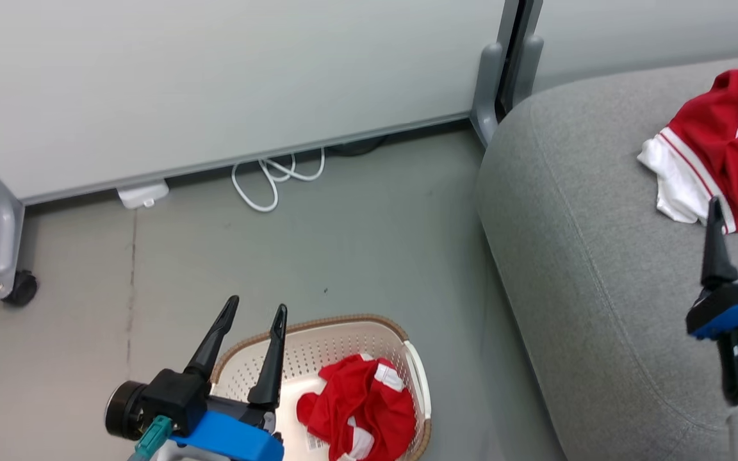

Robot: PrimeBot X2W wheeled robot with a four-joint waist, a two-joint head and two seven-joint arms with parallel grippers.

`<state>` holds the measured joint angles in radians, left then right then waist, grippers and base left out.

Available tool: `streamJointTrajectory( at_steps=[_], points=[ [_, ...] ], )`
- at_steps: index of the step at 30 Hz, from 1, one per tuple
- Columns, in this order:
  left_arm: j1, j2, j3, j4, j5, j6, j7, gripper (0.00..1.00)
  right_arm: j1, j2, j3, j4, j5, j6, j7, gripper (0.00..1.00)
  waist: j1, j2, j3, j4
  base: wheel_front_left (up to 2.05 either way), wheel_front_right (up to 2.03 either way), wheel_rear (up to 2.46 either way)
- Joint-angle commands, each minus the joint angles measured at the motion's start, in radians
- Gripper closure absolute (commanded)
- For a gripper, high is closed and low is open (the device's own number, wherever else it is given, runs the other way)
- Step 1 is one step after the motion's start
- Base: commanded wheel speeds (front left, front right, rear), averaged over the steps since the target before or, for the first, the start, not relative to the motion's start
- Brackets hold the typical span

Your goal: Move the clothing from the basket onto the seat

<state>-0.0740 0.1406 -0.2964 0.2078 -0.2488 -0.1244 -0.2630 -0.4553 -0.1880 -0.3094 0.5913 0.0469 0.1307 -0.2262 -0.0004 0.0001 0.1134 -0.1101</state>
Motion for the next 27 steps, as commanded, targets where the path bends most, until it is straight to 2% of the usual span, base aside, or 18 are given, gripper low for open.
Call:
streamJointTrajectory(
  at_steps=[1, 8, 12, 18, 27],
  points=[
    [0.011, -0.006, 0.01, 0.001, 0.006, -0.008, -0.003, 0.0, 0.037, 0.015, 0.005, -0.033, 0.004, 0.0, 0.009, 0.0, 0.0004, -0.0001, -0.031, -0.004, 0.0, 0.0, 0.0],
    [0.046, -0.028, 0.061, 0.01, 0.017, -0.008, -0.003, 0.0, 0.228, 0.102, 0.07, -0.285, -0.008, 0.0, 0.093, 0.0, 0.0004, -0.0001, -0.065, -0.003, 0.0, 0.0, 0.0],
    [0.054, -0.036, 0.092, 0.014, 0.022, -0.008, -0.003, 0.0, 0.306, 0.123, 0.114, -0.391, -0.01, 0.0, 0.113, 0.0, 0.0004, -0.0001, -0.073, 0.002, 0.0, 0.0, 0.0],
    [0.062, -0.046, 0.139, 0.029, 0.026, -0.008, -0.003, 0.0, 0.376, 0.135, 0.179, -0.451, -0.003, 0.0, 0.127, 0.0, 0.0004, -0.0001, -0.089, 0.033, 0.0, 0.0, 0.0],
    [0.077, -0.059, 0.208, 0.053, 0.036, -0.006, -0.003, 0.0, 0.411, 0.138, 0.239, -0.445, 0.043, 0.0, 0.114, 0.0, 0.0004, -0.0001, -0.115, 0.118, 0.0, 0.0, 0.0]
  ],
)
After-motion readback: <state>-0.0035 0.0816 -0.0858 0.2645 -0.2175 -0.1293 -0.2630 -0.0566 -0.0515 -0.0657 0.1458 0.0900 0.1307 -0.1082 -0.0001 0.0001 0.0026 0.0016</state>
